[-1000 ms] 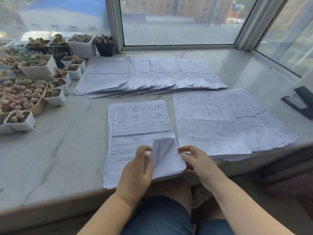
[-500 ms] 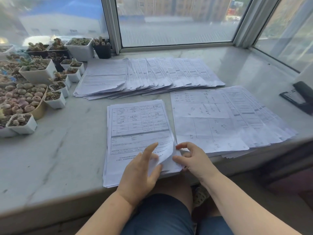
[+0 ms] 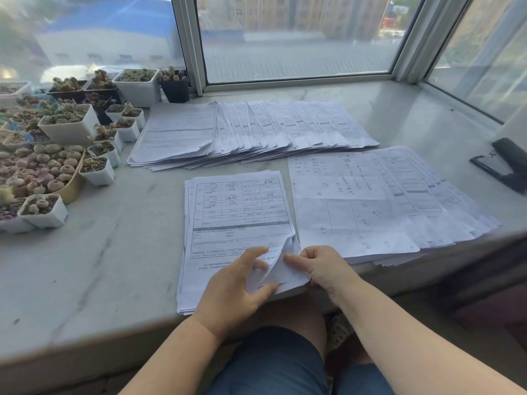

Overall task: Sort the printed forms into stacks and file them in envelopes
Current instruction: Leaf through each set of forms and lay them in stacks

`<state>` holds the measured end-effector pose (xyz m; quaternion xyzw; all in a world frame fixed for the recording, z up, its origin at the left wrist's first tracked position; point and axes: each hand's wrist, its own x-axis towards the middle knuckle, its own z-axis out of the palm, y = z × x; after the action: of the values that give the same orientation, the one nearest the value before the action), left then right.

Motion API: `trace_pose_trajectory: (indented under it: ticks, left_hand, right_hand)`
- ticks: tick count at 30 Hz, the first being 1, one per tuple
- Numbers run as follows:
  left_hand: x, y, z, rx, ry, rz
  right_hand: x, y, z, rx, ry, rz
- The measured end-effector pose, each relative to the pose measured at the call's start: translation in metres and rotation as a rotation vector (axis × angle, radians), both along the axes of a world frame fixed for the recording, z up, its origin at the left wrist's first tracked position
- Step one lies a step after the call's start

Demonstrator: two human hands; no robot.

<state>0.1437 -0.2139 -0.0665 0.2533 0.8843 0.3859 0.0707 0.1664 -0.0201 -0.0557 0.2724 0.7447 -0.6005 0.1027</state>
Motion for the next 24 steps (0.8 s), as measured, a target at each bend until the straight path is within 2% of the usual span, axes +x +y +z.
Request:
trace_pose_trajectory:
  ticks: [5, 11, 16, 18, 21, 24]
  left_hand:
    - [-0.005, -0.002, -0.002, 0.07, -0.07, 0.033]
    - [-0.006, -0.001, -0.009, 0.179, -0.063, 0.113]
    - [-0.008, 0.001, -0.006, 0.245, -0.068, 0.137]
    - [-0.009, 0.001, -0.006, 0.238, -0.078, 0.138]
    - [-0.01, 0.0, -0.004, 0.233, -0.091, 0.125]
    - [-0.007, -0.002, -0.001, 0.207, -0.091, 0.08]
  right_hand:
    - [-0.001, -0.001, 0.006, 0.006, 0.003, -0.001]
    - [0.002, 0.002, 0.008, 0.002, -0.042, -0.003]
    - [-0.004, 0.007, 0.02, 0.389, 0.022, 0.172]
    - [-0.011, 0.007, 0.028, 0.346, -0.024, 0.183]
    - [-0.02, 0.006, 0.035, 0.136, -0.117, 0.136]
    - [-0.027, 0.0, 0.035, 0.094, -0.124, 0.145]
